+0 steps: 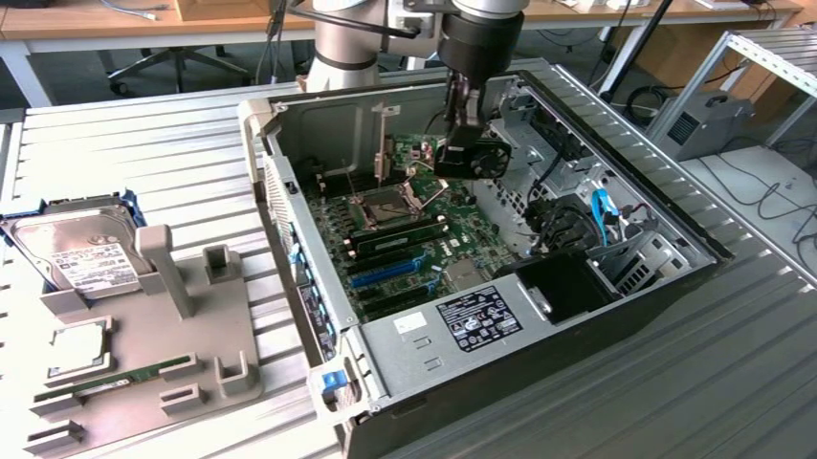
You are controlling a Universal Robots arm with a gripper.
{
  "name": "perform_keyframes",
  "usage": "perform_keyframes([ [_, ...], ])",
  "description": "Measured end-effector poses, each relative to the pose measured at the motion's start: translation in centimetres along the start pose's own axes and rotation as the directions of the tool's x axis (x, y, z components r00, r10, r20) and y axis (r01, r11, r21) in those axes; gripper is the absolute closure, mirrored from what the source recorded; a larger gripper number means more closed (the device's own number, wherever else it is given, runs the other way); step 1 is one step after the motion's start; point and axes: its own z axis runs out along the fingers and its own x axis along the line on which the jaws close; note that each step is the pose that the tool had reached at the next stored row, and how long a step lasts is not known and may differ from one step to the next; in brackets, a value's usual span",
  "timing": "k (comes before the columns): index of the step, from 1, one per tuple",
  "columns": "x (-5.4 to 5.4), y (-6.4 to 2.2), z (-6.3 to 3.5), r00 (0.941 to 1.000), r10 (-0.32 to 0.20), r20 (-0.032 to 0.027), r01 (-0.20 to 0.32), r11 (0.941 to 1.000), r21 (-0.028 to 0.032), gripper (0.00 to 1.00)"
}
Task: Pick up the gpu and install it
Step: 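Insert the gpu into the slot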
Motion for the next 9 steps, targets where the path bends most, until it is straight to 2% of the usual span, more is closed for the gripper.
perform_keyframes([
  [9, -0.01, 0.0, 0.03, 0.9994, -0.035, 0.0018, 0.035, 0.9994, -0.0006, 0.71],
])
